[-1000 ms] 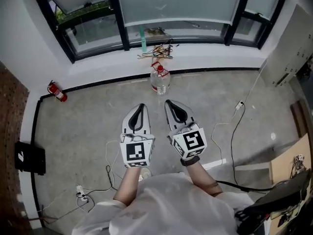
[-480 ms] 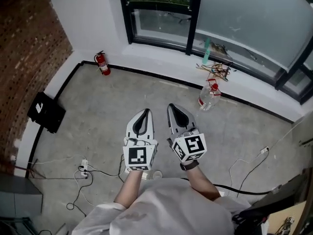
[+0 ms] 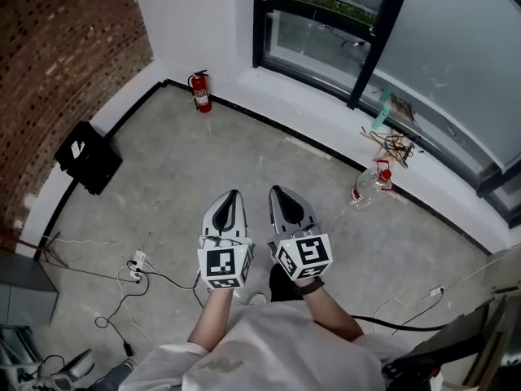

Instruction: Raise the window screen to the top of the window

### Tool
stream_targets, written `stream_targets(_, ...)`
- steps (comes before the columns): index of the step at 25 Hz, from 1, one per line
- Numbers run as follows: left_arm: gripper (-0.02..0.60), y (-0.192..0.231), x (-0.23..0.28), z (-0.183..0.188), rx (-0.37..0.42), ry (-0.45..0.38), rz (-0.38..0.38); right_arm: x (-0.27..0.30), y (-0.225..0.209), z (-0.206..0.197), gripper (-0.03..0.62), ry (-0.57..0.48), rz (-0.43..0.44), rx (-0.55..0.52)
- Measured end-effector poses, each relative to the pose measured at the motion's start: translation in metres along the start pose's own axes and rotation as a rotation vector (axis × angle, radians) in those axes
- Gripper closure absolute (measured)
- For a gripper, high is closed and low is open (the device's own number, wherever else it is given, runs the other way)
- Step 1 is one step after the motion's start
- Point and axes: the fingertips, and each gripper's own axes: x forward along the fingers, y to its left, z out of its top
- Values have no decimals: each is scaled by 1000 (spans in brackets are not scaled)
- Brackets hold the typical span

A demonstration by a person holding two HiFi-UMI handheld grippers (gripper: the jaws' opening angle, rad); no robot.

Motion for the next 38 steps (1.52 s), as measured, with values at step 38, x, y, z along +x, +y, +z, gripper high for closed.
stream_targets(38,580,232,563,16,-115,-107,-122,542,-230,57,592,-65,184,-216)
